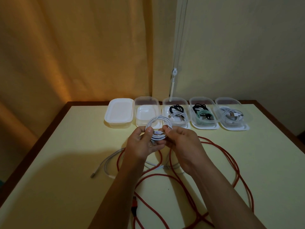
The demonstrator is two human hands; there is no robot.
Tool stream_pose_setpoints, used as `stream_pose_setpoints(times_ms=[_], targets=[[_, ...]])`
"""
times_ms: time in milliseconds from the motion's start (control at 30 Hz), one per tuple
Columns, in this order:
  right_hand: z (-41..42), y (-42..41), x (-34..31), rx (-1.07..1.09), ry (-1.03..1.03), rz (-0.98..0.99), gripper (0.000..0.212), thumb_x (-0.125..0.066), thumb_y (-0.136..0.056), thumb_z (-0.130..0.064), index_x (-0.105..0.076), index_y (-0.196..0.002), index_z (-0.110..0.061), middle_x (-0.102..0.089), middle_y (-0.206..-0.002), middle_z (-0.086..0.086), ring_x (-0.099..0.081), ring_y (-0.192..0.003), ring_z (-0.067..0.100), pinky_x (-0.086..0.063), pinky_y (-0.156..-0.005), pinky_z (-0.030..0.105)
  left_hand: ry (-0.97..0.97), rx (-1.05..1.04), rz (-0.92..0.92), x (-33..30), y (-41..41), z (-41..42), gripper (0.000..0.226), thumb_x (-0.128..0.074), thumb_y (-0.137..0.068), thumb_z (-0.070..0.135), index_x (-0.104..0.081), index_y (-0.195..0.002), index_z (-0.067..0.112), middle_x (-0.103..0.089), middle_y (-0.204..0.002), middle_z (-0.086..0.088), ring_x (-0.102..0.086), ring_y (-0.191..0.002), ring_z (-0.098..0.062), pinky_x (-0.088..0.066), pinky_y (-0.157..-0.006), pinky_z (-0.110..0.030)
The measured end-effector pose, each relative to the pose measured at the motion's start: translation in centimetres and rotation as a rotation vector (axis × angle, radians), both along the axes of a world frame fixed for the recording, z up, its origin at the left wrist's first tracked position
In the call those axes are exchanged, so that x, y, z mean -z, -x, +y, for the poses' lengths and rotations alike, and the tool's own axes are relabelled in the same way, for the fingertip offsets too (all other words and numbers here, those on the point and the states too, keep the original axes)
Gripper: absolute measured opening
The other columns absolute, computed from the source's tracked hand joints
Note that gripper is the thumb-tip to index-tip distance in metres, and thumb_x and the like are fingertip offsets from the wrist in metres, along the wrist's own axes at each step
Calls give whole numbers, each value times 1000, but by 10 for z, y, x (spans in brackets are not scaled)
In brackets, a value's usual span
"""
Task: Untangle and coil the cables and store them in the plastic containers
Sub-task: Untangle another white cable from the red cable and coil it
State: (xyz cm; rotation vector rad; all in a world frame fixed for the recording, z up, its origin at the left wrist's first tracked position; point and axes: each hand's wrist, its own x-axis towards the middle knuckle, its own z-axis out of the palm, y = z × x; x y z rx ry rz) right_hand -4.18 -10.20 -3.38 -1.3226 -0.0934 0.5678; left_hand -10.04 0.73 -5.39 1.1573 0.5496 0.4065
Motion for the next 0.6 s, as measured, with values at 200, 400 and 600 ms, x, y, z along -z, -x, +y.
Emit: stream_pose_setpoints(times_ms=[200,400,600], targets=[[0,1,0,20,47,-41,17,-59,-98,-8,-75,-96,-2,-78,-92,13,-75,-89,26,-60,-87,36,188,55,21,0,0,6,23,-47,-103,21,-61,-113,6,-74,-98,-14,-74,-76,-24,-59,-68,-35],[-4,-3,2,-63,360,-297,17,-59,-99,-18,-75,-95,-16,-78,-86,-3,-71,-79,4,-54,-85,33,-18,74,98,3,5,18,17,-54,-100,22,-69,-93,20,-76,-87,3,-71,-95,-23,-58,-75,-35],[-5,-2,0,-90,318,-275,20,-55,-101,-17,-74,-97,-19,-78,-84,-6,-72,-80,3,-56,-81,29,-173,28,120,6,5,19,19,-55,-100,28,-73,-96,21,-73,-99,-5,-68,-99,-28,-58,-70,-28]])
